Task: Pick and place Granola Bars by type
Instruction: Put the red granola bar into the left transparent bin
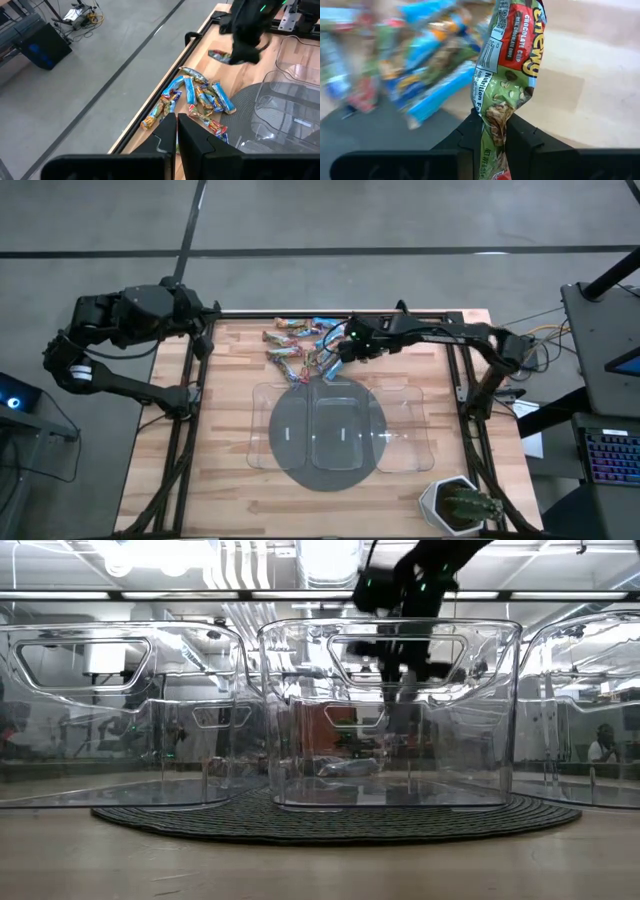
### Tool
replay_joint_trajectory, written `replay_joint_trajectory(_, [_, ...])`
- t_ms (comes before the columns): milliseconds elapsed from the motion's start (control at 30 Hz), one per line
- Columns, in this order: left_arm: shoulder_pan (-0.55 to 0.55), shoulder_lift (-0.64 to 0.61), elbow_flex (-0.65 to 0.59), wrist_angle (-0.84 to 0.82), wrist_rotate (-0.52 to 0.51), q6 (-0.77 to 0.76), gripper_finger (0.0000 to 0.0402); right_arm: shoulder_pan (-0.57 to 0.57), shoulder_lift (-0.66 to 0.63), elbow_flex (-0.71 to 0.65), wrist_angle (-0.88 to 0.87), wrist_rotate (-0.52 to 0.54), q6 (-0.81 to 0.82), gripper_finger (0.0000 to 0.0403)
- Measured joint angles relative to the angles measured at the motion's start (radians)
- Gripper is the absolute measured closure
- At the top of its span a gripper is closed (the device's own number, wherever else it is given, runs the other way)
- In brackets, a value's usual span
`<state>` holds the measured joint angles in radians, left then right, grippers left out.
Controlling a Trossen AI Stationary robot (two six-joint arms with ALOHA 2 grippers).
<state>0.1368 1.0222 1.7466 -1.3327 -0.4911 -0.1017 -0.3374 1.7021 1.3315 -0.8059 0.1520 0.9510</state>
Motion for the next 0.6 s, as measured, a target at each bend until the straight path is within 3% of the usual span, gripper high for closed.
replay_joint_trajectory(333, [0.0,0.0,0.0,0.0,0.0,0.023,0.0402,0.099,-0.244,0.003,0.009,-0.031,-0.098,0.0347])
replay_joint_trajectory(600, [0.0,0.0,0.0,0.001,0.0,0.023,0.0402,0.221,-0.295,0.053,0.067,-0.034,-0.117,0.0347])
